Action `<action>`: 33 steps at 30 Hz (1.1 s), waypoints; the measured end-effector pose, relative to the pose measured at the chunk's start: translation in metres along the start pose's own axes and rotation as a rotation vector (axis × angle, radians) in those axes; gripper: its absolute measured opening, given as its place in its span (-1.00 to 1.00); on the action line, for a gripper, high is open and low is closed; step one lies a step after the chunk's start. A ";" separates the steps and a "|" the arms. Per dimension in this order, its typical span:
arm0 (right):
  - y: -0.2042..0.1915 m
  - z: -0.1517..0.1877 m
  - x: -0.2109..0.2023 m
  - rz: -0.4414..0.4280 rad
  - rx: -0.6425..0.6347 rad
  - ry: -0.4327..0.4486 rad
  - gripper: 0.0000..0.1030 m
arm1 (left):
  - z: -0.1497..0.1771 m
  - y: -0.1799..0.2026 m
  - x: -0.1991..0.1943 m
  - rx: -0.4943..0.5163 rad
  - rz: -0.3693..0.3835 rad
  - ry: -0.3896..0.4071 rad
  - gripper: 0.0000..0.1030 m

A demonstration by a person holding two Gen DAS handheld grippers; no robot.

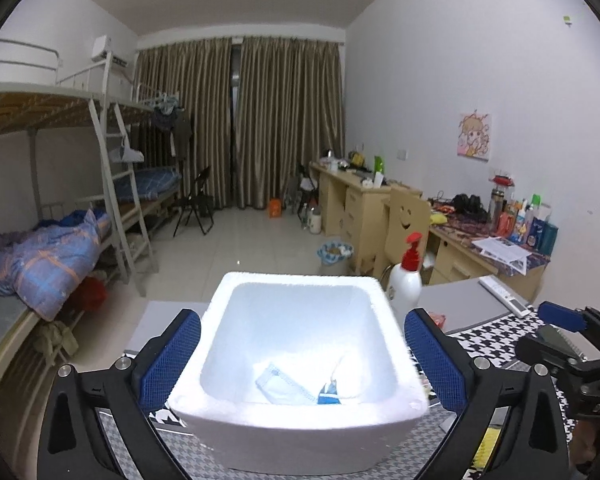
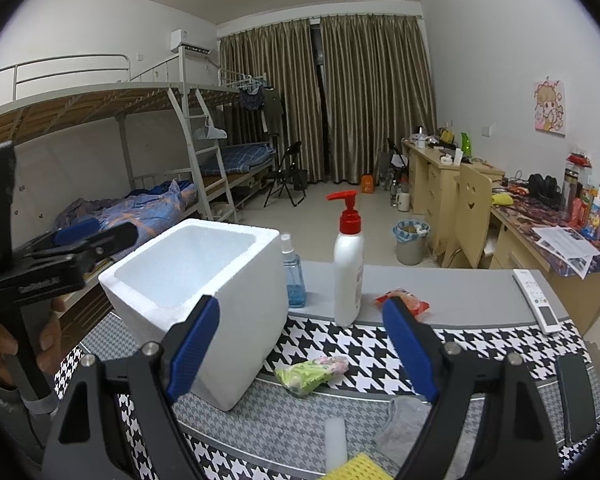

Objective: Organize soft objects
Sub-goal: 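Move both tools back from the foam box toward the yellow mesh and grey sock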

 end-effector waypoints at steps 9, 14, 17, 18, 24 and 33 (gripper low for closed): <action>0.012 0.001 -0.020 0.009 0.043 0.036 0.86 | 0.002 0.017 -0.024 0.011 0.033 0.043 0.98; 0.016 0.004 -0.027 0.025 0.040 0.044 0.87 | 0.008 0.026 -0.032 0.012 0.045 0.054 0.98; 0.016 0.007 -0.032 0.025 0.035 0.060 0.98 | 0.011 0.030 -0.035 0.019 0.057 0.055 0.98; 0.016 0.007 -0.034 0.023 0.035 0.069 0.99 | 0.012 0.032 -0.035 0.022 0.062 0.054 0.98; 0.018 0.012 -0.044 0.057 0.025 0.098 0.99 | 0.017 0.037 -0.040 0.036 0.075 0.067 0.98; 0.021 0.020 -0.050 0.081 0.016 0.101 0.99 | 0.025 0.045 -0.043 0.026 0.110 0.065 0.98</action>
Point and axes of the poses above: each gripper's, at about its wrist camera, not at the fingertips, and x roughly the way its jaws point, y to its right, z to its underside, the point moved 2 cm from there along x, roughly the way its jaws point, and after that the axes turned 9 degrees about x, right-handed, at the moved point
